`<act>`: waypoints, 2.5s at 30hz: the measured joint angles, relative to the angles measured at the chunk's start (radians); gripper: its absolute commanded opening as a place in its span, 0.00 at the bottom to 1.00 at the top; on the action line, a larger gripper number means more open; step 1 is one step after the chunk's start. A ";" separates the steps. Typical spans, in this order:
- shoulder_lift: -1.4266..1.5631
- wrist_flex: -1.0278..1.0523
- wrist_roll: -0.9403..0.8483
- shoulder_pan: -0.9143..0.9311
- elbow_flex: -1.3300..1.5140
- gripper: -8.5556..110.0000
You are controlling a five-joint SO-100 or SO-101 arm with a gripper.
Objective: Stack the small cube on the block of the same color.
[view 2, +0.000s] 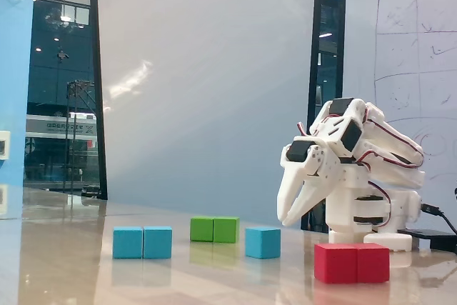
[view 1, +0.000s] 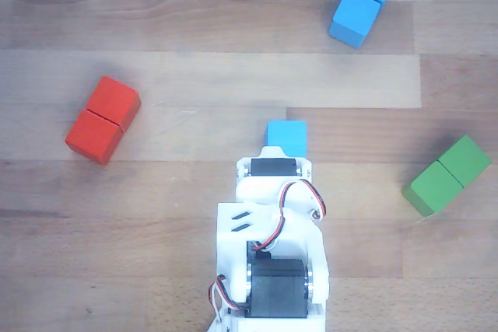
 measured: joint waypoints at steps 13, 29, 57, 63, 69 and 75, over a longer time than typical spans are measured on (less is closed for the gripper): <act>-0.282 -0.067 0.002 -0.029 -0.167 0.07; -1.037 0.094 0.000 -0.029 -0.960 0.07; -1.312 -0.084 -0.060 0.040 -0.772 0.07; -1.307 -0.084 -0.245 0.040 -0.727 0.08; -1.293 -0.084 -0.278 0.049 -0.716 0.20; -1.290 -0.084 -0.202 0.049 -0.716 0.30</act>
